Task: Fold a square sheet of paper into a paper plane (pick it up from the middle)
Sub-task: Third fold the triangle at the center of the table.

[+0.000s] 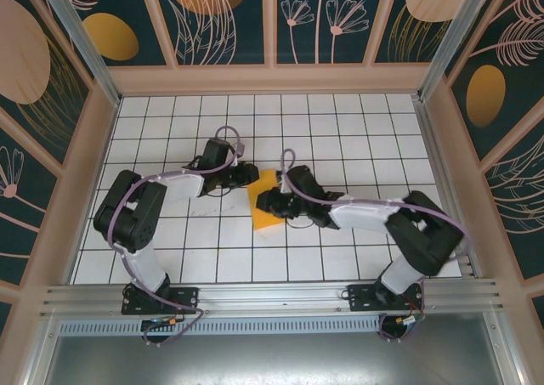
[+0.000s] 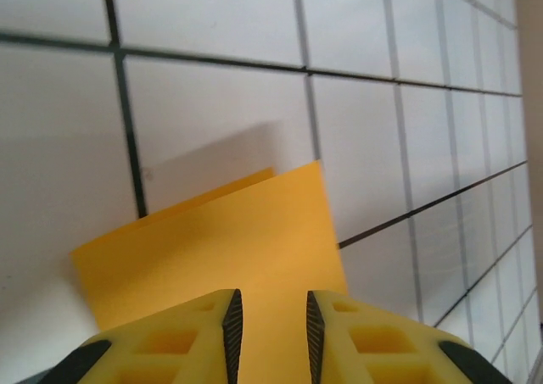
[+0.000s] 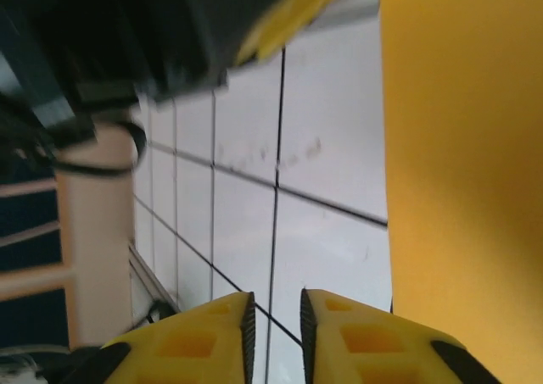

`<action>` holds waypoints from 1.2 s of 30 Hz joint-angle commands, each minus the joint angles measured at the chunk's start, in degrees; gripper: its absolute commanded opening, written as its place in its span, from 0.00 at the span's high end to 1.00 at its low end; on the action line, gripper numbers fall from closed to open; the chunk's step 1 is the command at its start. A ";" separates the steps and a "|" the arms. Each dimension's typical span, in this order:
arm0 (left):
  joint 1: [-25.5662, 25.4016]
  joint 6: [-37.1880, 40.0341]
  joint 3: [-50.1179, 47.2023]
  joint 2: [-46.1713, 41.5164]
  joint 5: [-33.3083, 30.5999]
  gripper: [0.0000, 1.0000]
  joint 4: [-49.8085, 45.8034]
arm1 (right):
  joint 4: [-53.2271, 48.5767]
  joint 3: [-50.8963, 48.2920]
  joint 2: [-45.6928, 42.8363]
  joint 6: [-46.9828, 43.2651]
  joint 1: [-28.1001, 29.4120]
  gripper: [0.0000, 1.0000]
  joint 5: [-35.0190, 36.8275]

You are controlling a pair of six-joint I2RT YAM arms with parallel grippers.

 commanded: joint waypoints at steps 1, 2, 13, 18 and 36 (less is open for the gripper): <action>-0.18 0.95 0.03 -4.06 -0.53 0.71 -1.43 | -8.94 -1.84 -3.00 -3.03 -2.86 0.70 7.11; -0.14 0.97 -0.26 -4.36 -0.53 0.71 -1.30 | -9.55 -2.35 -3.08 -3.52 -3.81 0.67 7.02; -0.12 0.62 0.17 0.32 -0.59 0.72 -0.86 | -1.40 -4.04 3.06 -4.57 -8.98 0.55 -2.47; -0.19 0.35 -1.18 -1.12 -0.30 0.72 -0.42 | 0.40 -1.08 7.67 -5.57 -9.85 0.54 -5.31; -0.69 -0.22 -12.76 -16.19 -0.20 0.70 1.32 | 7.53 2.34 15.71 -2.49 -11.98 0.87 -8.91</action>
